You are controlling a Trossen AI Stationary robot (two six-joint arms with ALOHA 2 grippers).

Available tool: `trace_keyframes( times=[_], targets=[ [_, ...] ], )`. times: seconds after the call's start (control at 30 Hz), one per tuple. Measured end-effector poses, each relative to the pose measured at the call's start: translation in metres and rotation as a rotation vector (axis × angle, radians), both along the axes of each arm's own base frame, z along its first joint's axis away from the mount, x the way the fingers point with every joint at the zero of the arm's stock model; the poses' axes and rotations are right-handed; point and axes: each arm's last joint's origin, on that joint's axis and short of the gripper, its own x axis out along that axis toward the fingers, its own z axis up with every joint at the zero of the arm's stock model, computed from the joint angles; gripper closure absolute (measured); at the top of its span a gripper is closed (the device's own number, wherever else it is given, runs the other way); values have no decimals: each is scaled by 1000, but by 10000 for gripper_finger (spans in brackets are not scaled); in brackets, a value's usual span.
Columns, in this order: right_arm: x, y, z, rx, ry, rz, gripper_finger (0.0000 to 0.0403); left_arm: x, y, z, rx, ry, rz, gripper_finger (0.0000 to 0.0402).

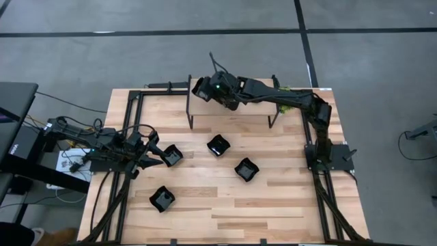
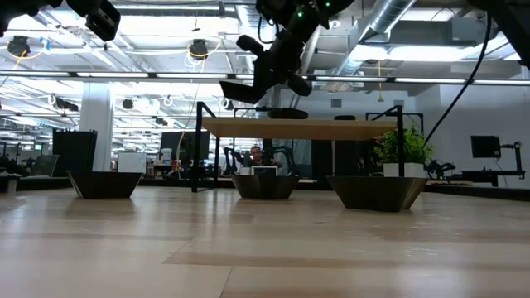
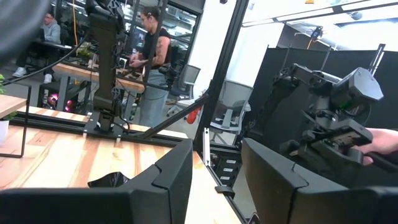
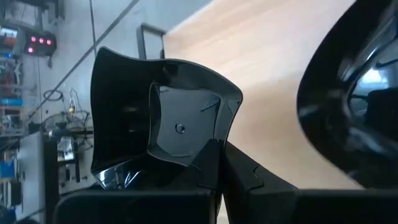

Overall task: Pick & Place Mini shaped plates
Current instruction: Put the distorted square plate on the shelf

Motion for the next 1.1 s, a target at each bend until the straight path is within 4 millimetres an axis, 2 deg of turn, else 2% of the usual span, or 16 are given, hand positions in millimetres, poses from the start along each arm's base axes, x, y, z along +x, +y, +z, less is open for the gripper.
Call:
trace_keyframes(
  times=[0.17, 0.53, 0.87, 1.1],
  targets=[
    [2, -4, 3, -5, -45, 9, 403, 0, 0, 0, 4, -2, 1, 261],
    [-2, -2, -1, 2, 23, -6, 403, 0, 0, 0, 11, -3, 19, 261],
    [6, 0, -16, 34, 46, 13, 403, 0, 1, 0, 8, -2, 47, 261],
    [5, -4, -14, 29, 36, 3, 403, 0, 1, 0, 7, -3, 47, 261]
  ],
)
